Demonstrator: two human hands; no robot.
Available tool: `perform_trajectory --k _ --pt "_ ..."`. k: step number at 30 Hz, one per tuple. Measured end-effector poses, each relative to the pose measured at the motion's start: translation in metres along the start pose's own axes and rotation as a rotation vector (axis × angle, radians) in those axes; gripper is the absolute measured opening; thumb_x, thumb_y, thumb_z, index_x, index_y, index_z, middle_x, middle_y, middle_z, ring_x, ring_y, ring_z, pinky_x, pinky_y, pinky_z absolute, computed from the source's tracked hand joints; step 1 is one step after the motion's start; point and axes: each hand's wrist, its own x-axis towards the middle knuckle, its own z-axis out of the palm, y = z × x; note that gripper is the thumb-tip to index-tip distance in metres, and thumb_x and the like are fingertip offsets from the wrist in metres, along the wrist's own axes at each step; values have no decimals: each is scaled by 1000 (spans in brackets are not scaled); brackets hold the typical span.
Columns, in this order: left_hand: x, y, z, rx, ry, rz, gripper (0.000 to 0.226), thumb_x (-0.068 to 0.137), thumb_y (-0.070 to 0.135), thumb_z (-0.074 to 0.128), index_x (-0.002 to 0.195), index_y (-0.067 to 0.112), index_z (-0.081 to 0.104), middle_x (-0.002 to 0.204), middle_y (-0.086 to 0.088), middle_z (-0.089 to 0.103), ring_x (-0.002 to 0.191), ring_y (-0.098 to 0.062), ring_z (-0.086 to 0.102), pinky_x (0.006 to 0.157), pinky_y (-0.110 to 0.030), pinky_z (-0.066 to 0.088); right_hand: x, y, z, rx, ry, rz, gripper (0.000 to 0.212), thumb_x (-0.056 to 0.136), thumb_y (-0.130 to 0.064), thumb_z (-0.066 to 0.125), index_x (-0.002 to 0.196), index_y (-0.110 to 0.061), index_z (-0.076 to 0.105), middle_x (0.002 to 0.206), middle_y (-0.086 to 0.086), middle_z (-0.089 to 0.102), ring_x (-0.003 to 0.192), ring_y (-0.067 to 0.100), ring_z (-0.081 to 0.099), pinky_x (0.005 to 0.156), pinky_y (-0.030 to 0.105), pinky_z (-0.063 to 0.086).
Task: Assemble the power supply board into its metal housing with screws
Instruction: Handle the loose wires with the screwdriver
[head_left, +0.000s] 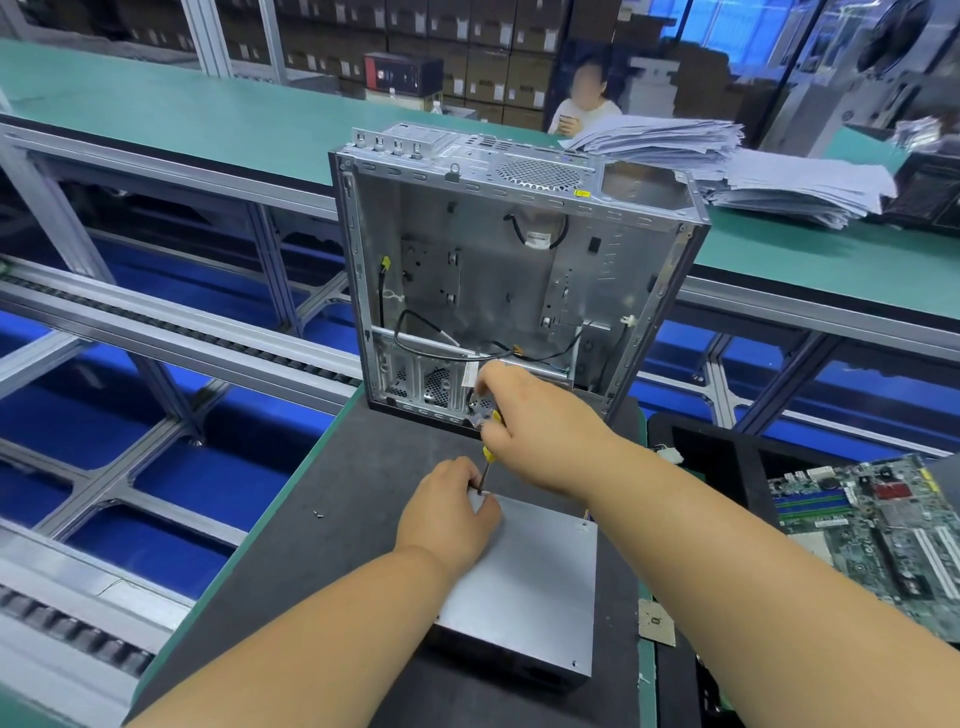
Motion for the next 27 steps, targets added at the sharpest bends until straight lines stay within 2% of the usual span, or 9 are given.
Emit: perform_trajectory --k 3,6,9,11,14,17,21,24,27 --pt "0 1 0 1 1 -12 14 85 31 59 85 25 47 92 9 50 85 -16 51 70 -36 48 1 0 -3 83 -68 -128 42 89 -15 54 129 -25 44 109 -7 49 87 20 53 73 39 47" --pt "0 1 -1 -6 -1 -6 12 84 31 59 86 24 49 93 9 51 86 -16 52 72 -38 49 3 1 0 51 -30 -126 40 94 -21 60 131 -28 47 117 -6 57 96 19 57 78 36 48" --pt "0 1 -1 -13 -5 -10 12 84 31 59 87 24 50 94 9 52 88 -16 52 73 -38 49 4 -2 2 -187 26 -42 24 99 -39 52 118 -25 54 105 -5 62 92 23 61 67 34 46" --pt "0 1 -1 -16 -2 -12 12 85 30 59 88 23 51 94 9 52 88 -17 52 74 -38 49 2 -3 4 -297 65 15 26 101 -45 43 109 -23 54 97 -4 62 86 25 60 61 32 42" --pt "0 2 -1 -1 5 -2 13 86 29 60 86 23 48 93 9 51 87 -16 50 70 -34 46 1 -3 2 -149 41 16 14 97 -28 44 108 -20 48 99 0 57 81 27 56 62 36 44" --pt "0 2 -1 4 4 -4 13 86 30 60 86 23 48 92 9 50 87 -16 50 70 -34 45 3 -3 -5 24 -66 -44 27 90 -16 54 115 -23 48 103 -6 47 82 23 53 66 37 45" --pt "0 1 -2 2 -1 -7 13 84 32 60 86 24 49 92 9 51 87 -15 51 70 -35 48 6 -2 -8 -132 -4 -47 22 92 -39 63 108 -25 55 95 -7 56 87 20 55 64 31 39" --pt "0 2 -1 -8 0 -14 12 84 31 60 85 24 50 91 9 51 87 -16 52 70 -35 48 6 -3 -1 -365 11 22 35 97 -58 44 97 -24 54 85 -4 57 80 22 54 55 29 32" --pt "-1 2 -1 5 10 -18 12 86 31 59 85 24 49 91 10 50 85 -15 51 70 -34 48 1 -5 5 -292 77 40 26 100 -48 39 92 -24 36 82 -3 49 73 26 48 50 31 22"
